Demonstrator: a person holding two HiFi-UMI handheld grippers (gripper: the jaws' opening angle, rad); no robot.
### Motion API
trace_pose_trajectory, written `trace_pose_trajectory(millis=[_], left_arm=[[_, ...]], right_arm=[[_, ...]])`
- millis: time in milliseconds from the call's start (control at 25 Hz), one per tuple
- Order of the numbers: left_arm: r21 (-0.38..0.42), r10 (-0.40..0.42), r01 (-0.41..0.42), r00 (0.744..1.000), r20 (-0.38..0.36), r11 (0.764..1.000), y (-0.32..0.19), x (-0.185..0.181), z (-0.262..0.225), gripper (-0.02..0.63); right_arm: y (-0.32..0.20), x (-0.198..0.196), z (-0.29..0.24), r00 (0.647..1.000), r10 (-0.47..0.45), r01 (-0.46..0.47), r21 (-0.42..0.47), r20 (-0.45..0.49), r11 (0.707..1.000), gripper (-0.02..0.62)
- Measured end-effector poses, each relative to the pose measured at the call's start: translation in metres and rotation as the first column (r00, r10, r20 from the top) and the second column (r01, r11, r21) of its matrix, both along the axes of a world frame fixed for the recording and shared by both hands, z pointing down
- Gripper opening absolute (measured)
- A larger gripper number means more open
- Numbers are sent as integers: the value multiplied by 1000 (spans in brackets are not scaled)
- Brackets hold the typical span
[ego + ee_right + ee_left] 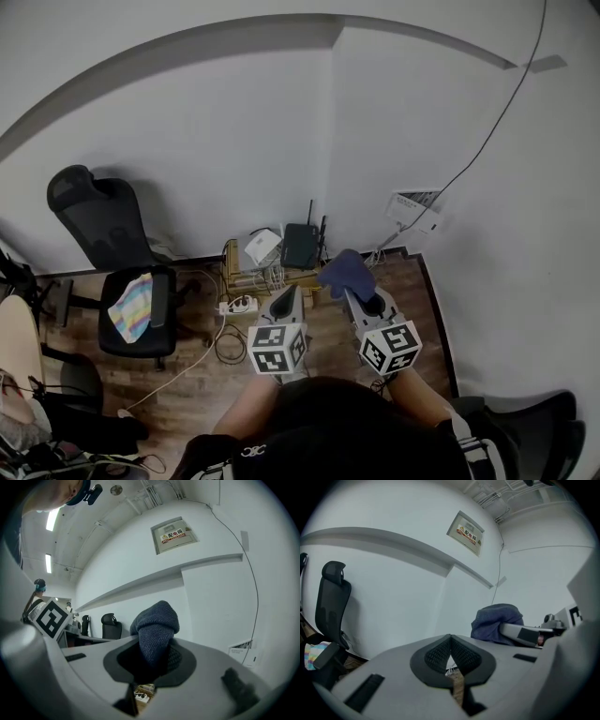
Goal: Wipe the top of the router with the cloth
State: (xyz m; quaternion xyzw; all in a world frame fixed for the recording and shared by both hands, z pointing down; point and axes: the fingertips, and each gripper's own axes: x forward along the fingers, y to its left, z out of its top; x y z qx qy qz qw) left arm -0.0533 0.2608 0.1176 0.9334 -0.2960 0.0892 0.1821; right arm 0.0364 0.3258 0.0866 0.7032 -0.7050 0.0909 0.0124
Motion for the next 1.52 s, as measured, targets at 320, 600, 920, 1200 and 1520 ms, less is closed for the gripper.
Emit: trace_pose_trajectory(millis=[320, 600, 920, 1200, 1520], left_arm=[[-44, -22, 21, 1000, -6, 999, -38, 4, 14, 5], [-65, -2, 3, 1000, 26, 998, -47, 18, 28, 5], [-43, -72, 75, 995, 65, 996, -107, 35, 31, 5], [29, -132, 131, 989, 69, 991, -174, 68, 1, 5], [5, -190, 190, 977, 102, 982, -219, 89, 16, 5]], right_arm=[[-30, 14, 9, 1000, 13, -14, -37, -8, 999, 60], [-46, 26, 35, 1000, 11, -8, -92, 28, 996, 60], [-115, 50, 39, 997, -61, 64, -62, 55, 996, 60], [-191, 83, 26, 987, -147, 150, -37, 59, 988, 60], [-250, 109, 42, 973, -211, 218, -74, 91, 973, 60]])
